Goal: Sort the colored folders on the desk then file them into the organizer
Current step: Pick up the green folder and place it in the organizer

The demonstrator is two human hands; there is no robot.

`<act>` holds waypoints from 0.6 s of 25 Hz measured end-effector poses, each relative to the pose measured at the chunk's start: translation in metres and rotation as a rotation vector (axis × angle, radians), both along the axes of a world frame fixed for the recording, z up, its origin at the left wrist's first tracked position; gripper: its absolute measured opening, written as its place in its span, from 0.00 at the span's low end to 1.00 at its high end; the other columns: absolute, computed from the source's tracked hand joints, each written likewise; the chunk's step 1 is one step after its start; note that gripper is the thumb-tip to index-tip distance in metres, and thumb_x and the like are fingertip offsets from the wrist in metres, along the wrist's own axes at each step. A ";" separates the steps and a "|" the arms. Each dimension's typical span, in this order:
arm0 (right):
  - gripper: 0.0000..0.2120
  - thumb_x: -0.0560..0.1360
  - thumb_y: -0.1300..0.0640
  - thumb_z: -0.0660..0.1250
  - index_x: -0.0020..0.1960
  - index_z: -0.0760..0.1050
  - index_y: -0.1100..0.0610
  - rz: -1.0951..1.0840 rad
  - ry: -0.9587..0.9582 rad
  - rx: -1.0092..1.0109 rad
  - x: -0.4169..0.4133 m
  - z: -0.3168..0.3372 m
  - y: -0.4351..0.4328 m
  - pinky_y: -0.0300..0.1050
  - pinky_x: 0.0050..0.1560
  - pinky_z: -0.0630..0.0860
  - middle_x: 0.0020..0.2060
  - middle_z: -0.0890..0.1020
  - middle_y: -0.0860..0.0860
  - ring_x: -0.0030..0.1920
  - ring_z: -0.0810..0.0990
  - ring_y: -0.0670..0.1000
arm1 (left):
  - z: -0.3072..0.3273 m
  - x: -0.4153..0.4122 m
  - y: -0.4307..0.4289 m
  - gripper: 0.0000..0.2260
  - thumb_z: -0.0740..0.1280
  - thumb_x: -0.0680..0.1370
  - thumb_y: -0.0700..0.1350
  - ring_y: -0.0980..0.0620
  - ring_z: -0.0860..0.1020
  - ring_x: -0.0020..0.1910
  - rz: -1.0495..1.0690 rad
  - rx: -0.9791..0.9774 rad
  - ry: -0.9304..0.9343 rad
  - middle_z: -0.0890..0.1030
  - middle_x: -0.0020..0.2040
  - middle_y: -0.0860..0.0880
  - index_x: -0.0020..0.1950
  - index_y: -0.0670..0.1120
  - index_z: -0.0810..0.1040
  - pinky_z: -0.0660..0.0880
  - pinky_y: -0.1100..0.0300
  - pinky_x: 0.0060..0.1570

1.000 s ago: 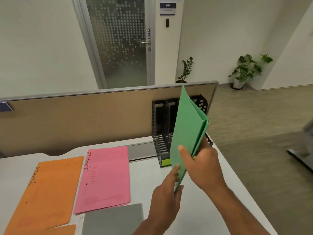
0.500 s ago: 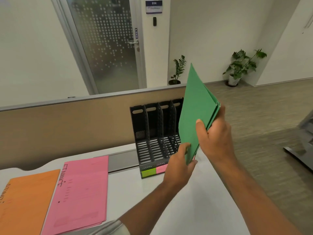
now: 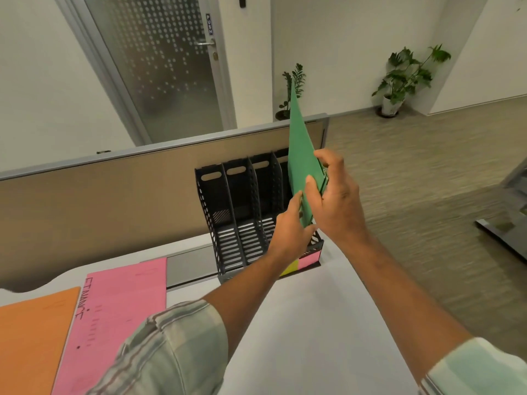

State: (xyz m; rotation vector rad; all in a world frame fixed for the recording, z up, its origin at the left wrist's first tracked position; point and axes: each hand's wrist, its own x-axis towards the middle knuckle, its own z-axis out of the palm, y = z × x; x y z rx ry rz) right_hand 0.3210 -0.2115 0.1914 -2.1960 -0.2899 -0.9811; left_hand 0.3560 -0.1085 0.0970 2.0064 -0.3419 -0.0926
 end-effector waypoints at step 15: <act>0.25 0.83 0.57 0.61 0.78 0.60 0.49 -0.121 0.376 0.058 0.023 -0.070 -0.008 0.48 0.49 0.83 0.58 0.81 0.57 0.51 0.82 0.55 | -0.034 -0.011 0.004 0.44 0.73 0.79 0.41 0.49 0.85 0.48 -0.171 0.298 0.167 0.82 0.63 0.44 0.84 0.61 0.49 0.87 0.47 0.47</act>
